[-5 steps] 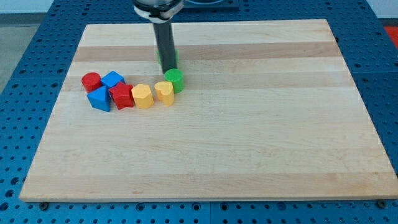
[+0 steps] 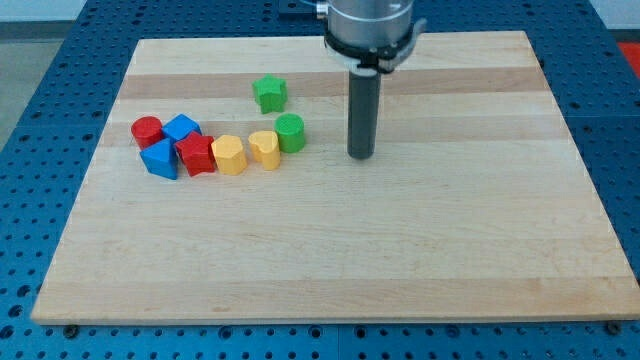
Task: Slide blue triangle down a bit
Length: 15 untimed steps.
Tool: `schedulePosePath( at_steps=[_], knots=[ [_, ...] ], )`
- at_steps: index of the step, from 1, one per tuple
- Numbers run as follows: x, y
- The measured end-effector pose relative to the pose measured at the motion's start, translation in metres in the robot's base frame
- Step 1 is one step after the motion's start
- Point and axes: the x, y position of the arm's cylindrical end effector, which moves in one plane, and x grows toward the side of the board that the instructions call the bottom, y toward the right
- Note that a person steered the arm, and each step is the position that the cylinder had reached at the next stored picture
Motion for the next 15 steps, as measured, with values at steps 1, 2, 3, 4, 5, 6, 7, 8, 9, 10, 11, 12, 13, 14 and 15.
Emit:
schedulePosePath(
  at_steps=[1, 2, 3, 4, 5, 6, 7, 8, 9, 10, 11, 12, 13, 14, 15],
  knots=[
    [0.030, -0.012],
    [0.058, -0.050],
    [0.068, -0.104],
    [0.068, -0.171],
    [0.068, -0.240],
    [0.063, -0.296],
    [0.041, -0.321],
    [0.020, -0.321],
    [0.017, -0.313],
    [0.015, -0.296],
    [0.006, -0.287],
    [0.003, -0.281],
    [0.003, -0.266],
    [0.003, -0.245],
    [0.003, -0.222]
  ],
)
